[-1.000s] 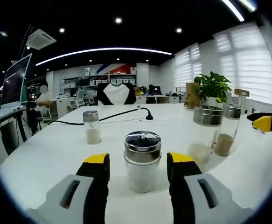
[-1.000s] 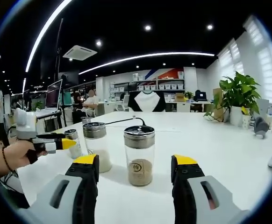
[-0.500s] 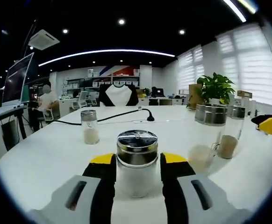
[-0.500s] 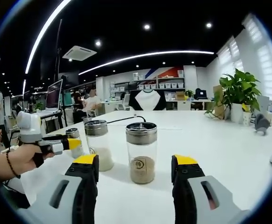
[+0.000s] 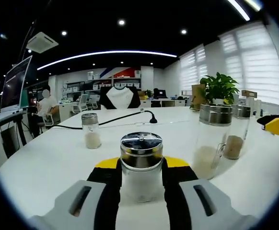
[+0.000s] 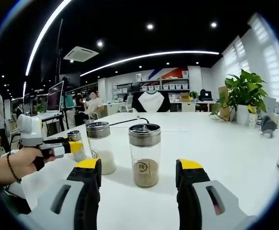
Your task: Rotate the seasoning bottle until the label or dispensing opening points toward the visible target arrow and the bottle remains upright within the marked orientation range
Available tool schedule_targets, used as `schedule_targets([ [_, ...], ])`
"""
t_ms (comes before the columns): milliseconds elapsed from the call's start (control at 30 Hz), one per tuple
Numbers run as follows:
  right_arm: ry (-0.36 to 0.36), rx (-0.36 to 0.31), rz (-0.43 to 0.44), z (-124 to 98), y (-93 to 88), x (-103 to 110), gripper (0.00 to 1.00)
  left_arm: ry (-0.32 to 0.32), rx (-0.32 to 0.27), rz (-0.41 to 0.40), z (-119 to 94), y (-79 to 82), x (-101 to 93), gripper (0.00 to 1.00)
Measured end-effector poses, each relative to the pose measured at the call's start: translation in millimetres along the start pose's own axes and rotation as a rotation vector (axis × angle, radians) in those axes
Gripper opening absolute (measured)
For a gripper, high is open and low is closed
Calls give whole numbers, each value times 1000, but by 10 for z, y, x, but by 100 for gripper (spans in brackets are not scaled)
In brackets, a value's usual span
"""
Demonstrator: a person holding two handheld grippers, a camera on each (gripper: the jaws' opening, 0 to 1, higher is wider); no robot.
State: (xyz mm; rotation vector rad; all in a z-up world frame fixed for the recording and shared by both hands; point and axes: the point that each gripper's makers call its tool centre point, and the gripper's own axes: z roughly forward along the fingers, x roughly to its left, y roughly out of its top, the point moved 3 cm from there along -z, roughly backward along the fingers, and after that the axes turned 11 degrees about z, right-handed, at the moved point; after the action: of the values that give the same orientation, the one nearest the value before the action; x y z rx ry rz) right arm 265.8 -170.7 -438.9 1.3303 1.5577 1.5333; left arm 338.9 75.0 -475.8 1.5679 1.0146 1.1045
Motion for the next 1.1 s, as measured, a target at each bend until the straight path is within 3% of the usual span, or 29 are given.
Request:
schedule_targets([
  [267, -4, -4, 1, -21, 9, -17, 63, 8, -6, -1, -8, -2, 4, 34],
  [1100, -4, 6, -11, 11, 8, -20, 63, -122, -55, 12, 18, -24, 38, 34],
])
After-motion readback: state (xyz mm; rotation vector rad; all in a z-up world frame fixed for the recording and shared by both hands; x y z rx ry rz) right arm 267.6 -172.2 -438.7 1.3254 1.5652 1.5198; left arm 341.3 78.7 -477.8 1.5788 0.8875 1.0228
